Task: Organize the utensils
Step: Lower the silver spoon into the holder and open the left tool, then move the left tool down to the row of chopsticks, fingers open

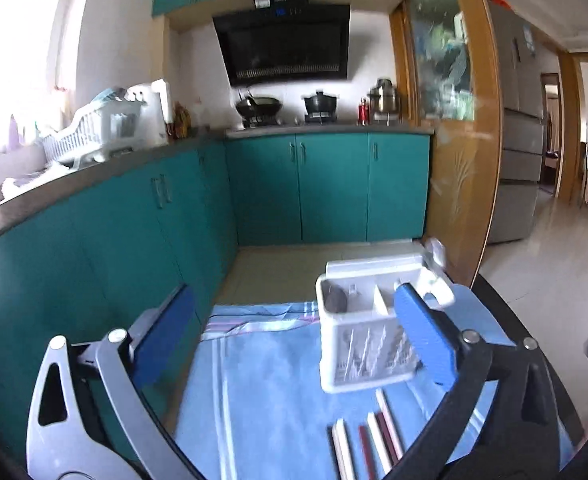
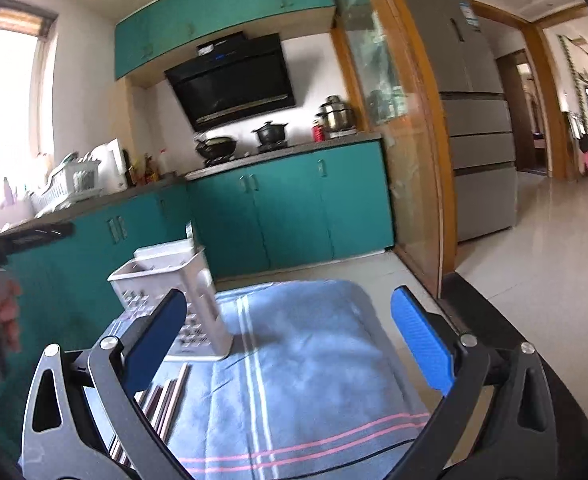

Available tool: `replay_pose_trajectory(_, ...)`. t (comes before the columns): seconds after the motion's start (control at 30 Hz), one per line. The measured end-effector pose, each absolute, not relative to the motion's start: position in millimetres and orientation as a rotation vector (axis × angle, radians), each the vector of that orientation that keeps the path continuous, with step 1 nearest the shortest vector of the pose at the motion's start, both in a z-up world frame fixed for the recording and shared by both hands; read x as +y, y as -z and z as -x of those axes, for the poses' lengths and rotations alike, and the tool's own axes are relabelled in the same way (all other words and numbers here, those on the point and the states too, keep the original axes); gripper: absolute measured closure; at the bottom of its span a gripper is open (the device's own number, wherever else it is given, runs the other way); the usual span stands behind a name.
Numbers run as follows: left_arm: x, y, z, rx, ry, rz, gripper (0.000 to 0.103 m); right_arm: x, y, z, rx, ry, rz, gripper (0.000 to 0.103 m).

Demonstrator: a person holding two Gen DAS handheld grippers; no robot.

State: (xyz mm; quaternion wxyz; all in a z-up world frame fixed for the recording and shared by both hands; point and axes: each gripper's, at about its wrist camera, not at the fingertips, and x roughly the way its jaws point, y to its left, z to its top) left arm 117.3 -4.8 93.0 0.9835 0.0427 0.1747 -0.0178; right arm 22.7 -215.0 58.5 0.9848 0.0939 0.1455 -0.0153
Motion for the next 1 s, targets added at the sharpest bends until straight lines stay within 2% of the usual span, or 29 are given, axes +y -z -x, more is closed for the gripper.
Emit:
replay_pose_trajectory(0.17,11.2,-37.3,-63.5,0.474,0.013,-0.078,0.004,-182.4,-56.1,-20.8,0.339,-0.023,-0.109,0.003)
replay_pose_trajectory(0.37,29.4,13.5,-72.6,0.625,-0.006,-0.005,0.004,-150.7,-46.1,-18.1,0.378,-0.056,-0.031,0.003)
replay_pose_trajectory(1.0,26.2,9.8,-78.0,0.632,0.026,0.001,0.004,-142.5,-43.5,-17.0,0.384,-0.052,-0.010,0.003)
